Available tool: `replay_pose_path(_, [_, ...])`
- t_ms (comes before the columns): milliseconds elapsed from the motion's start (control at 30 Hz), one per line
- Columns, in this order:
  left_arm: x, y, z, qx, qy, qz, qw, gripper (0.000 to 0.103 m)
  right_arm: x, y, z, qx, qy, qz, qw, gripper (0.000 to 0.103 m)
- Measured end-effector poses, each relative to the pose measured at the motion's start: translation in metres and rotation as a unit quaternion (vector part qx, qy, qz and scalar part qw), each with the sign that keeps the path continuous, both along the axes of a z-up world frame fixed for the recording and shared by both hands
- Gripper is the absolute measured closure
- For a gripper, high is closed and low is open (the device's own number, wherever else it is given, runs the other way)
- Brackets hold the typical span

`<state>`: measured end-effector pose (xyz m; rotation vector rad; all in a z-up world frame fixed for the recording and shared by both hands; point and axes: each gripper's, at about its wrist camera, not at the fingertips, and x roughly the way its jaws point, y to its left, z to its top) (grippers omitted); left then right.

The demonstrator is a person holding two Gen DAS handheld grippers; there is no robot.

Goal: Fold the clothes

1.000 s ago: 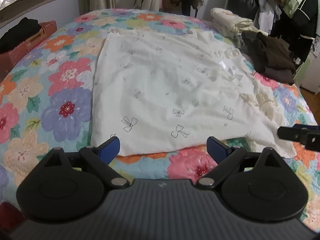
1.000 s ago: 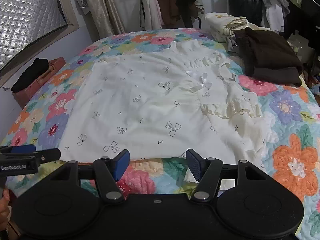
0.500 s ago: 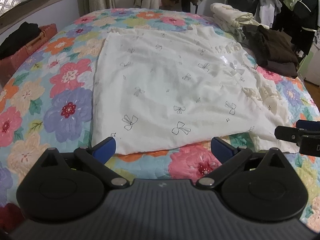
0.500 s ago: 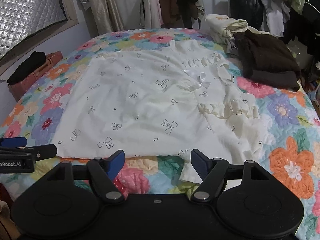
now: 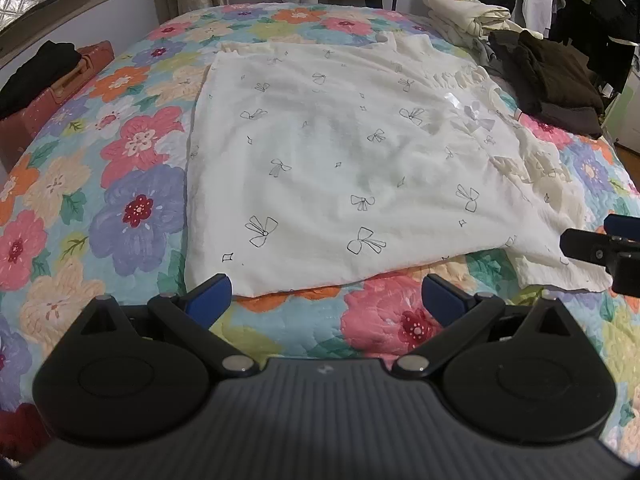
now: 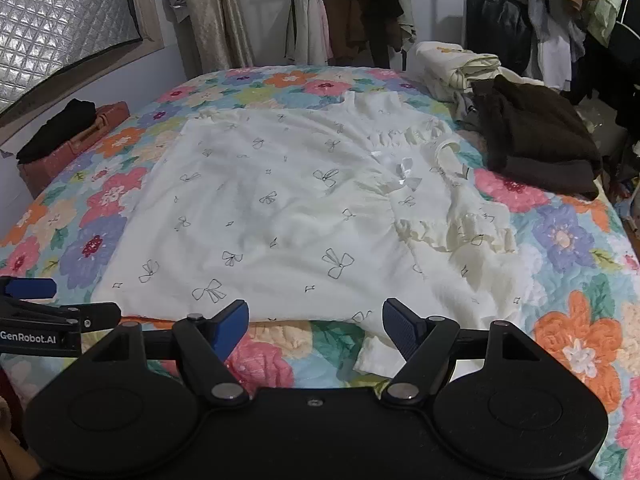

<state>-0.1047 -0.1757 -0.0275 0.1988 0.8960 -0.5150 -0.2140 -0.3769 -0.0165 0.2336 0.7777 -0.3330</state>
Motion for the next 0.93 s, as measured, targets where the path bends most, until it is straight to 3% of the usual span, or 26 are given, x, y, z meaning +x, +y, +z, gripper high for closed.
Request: replay_pose_path(933, [-0.0024, -0.0047, -0.0018, 0.029, -0.008, -0.008, 0.9995, 0.000, -0.0002, 0.0010, -0.0087, 0.026, 0.004, 0.021, 0.999, 0.024])
